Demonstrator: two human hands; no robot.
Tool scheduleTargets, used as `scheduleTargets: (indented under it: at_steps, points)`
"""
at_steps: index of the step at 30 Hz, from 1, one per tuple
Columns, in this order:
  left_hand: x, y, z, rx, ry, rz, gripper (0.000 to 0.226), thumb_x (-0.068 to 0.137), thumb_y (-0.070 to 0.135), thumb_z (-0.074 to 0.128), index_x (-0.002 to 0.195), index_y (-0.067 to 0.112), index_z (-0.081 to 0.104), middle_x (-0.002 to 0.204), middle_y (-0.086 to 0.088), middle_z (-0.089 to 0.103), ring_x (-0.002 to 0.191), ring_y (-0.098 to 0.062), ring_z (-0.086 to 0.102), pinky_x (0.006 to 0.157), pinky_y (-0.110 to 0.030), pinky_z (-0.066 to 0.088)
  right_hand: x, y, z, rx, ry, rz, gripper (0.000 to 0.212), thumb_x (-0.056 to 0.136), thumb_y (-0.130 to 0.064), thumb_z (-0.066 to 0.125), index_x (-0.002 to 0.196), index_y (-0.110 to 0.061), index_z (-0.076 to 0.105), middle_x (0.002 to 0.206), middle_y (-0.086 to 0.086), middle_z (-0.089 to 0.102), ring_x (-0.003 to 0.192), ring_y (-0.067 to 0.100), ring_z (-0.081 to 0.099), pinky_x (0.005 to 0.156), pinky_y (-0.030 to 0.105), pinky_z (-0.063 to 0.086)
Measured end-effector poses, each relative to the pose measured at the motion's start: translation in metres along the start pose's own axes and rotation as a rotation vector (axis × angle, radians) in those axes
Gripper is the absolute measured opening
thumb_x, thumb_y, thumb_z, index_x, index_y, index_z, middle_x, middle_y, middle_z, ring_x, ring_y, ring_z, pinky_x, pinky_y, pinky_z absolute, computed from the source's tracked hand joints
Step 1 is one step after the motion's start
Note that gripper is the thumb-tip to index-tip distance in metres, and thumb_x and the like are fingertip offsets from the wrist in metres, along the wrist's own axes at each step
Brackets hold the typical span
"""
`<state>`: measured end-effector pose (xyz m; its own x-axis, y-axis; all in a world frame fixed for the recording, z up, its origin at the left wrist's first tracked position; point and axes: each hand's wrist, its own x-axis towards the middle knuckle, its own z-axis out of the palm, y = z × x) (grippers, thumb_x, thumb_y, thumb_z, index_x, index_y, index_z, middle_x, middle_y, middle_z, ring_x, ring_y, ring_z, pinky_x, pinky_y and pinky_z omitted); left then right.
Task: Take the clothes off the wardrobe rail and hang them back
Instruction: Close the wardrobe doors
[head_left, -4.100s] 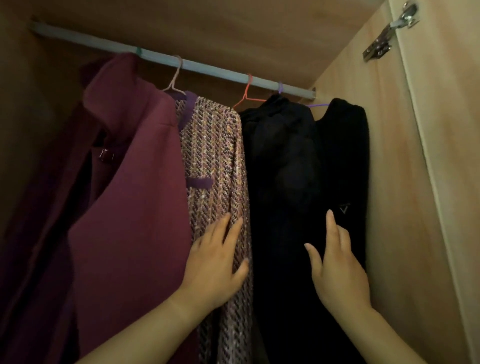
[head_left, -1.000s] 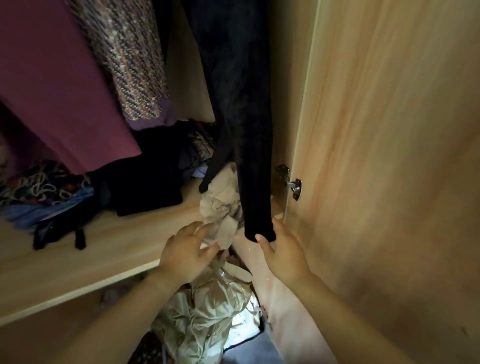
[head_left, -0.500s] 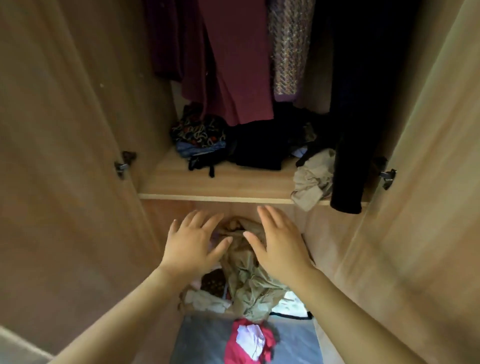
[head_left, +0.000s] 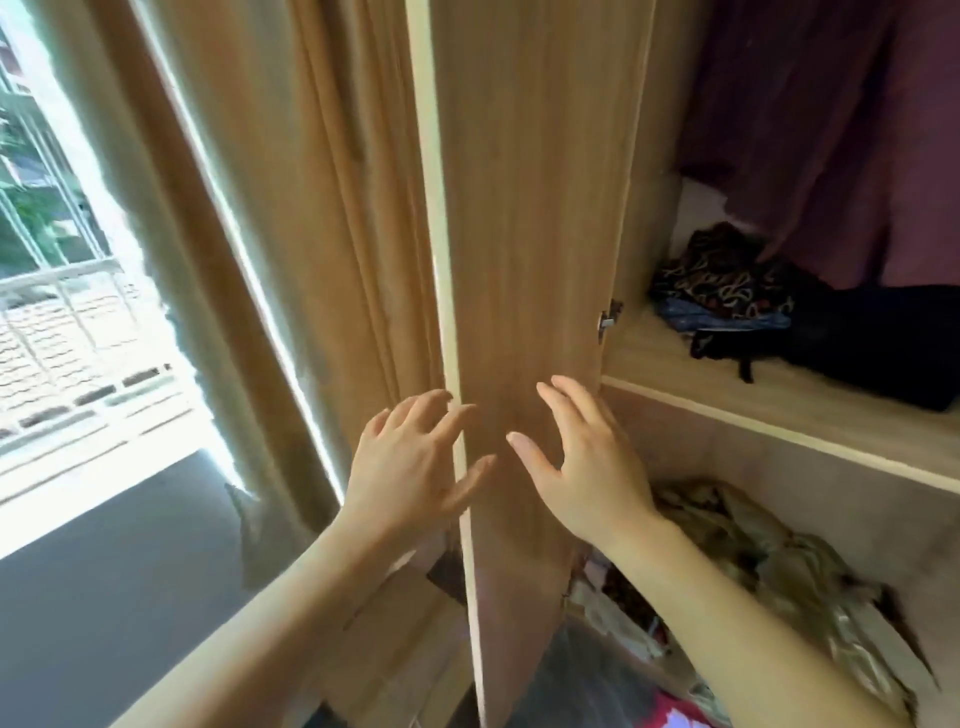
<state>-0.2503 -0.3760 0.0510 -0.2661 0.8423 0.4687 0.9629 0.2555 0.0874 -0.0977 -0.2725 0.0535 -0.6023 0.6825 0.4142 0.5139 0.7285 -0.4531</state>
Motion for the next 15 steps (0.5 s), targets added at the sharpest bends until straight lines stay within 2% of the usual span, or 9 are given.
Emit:
scheduleTargets:
  at_steps: [4,9,12,14,15]
  points:
    - [0.013,-0.061,-0.011,0.027,-0.019,0.044,0.053,0.087,0.064,0.042,0.131,0.036,0.045,0.137,0.005,0.047,0.128,-0.02,0.045,0.105,-0.043,0.036,0.029,-0.047,0.025,0.141,0.129,0.091,0.065,0.088,-0.051,0.051,0.144,-0.025,0.029,0.154,-0.007,0.02,0.138,0.012,0.025,0.101,0.022,0.023]
    - [0.047,-0.104,-0.002,-0.032,-0.017,0.157,0.053,0.088,0.063,0.041,0.132,0.034,0.046,0.138,0.004,0.048,0.128,-0.022,0.045,0.105,-0.044,0.036,0.048,-0.078,0.045,0.145,0.229,0.203,0.069,0.085,-0.045,0.059,0.144,-0.021,0.03,0.154,-0.002,0.022,0.139,0.015,0.025,0.106,0.026,0.024]
    - [0.065,-0.111,0.007,-0.077,-0.054,0.242,0.057,0.087,0.066,0.033,0.134,0.035,0.043,0.139,0.006,0.046,0.13,-0.02,0.043,0.106,-0.043,0.035,0.055,-0.082,0.057,0.109,0.339,0.258,0.068,0.084,-0.042,0.063,0.142,-0.019,0.036,0.151,0.001,0.029,0.136,0.017,0.031,0.106,0.026,0.026]
    - [0.074,-0.114,0.013,-0.139,-0.086,0.276,0.063,0.085,0.07,0.025,0.137,0.037,0.039,0.143,0.008,0.041,0.133,-0.017,0.038,0.109,-0.042,0.032,0.057,-0.082,0.062,0.126,0.428,0.261,0.061,0.084,-0.034,0.067,0.137,-0.015,0.044,0.146,0.005,0.039,0.13,0.021,0.042,0.105,0.036,0.04]
    - [0.078,-0.114,0.016,-0.167,-0.095,0.293,0.066,0.083,0.072,0.02,0.138,0.038,0.037,0.144,0.009,0.04,0.134,-0.016,0.036,0.11,-0.042,0.031,0.057,-0.08,0.063,0.132,0.469,0.251,0.058,0.083,-0.03,0.069,0.135,-0.013,0.048,0.143,0.007,0.044,0.126,0.023,0.047,0.098,0.041,0.047]
